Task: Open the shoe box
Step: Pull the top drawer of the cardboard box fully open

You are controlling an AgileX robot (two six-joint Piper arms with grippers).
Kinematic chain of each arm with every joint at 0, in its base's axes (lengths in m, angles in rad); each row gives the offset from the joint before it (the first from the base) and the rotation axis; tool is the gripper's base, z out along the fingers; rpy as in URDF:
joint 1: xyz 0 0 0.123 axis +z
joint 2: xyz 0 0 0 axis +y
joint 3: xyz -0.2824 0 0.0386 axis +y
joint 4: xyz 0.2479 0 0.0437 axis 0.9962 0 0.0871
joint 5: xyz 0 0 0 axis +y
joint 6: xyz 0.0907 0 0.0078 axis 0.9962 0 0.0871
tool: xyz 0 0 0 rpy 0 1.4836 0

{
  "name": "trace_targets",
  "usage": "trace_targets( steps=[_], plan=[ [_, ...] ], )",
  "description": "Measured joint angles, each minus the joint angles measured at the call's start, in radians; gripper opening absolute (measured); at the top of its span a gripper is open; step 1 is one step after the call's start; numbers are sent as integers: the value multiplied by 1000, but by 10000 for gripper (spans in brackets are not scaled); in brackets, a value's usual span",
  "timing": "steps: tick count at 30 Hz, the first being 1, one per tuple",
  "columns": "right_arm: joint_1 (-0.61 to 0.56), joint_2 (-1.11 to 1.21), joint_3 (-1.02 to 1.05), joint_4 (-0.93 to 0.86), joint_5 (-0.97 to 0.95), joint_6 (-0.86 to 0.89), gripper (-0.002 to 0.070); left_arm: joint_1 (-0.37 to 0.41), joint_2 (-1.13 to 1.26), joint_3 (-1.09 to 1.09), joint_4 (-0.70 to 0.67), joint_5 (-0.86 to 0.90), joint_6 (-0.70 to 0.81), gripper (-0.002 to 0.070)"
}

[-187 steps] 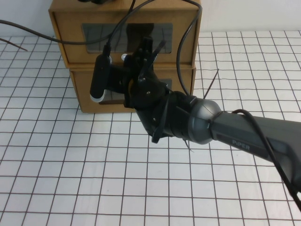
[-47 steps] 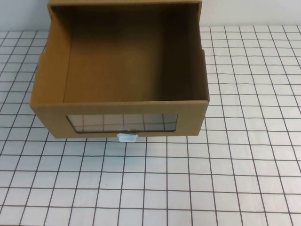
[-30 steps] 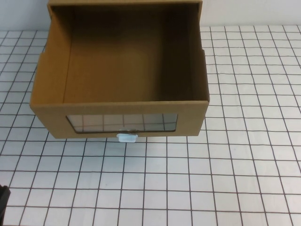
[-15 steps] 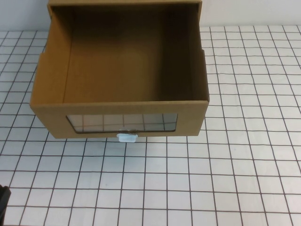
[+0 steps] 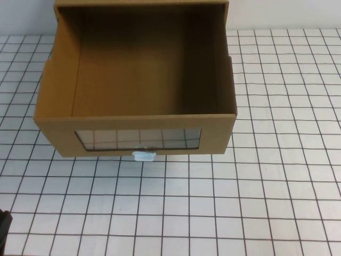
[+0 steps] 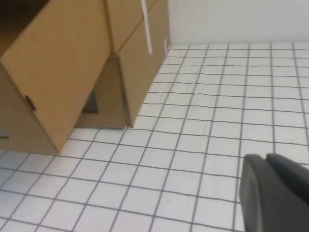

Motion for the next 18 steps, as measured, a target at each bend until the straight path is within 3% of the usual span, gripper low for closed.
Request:
trace_targets(
  steps=[2, 11, 18],
  plan=[
    [-36, -17, 2, -14, 14, 0, -13, 0, 0, 0, 0, 0, 0, -2],
    [-393, -238, 172, -33, -111, 0, -13, 0, 0, 0, 0, 0, 0, -2],
    [-425, -383, 265, -35, -132, 0, -13, 0, -1, 0, 0, 0, 0, -2]
  ],
)
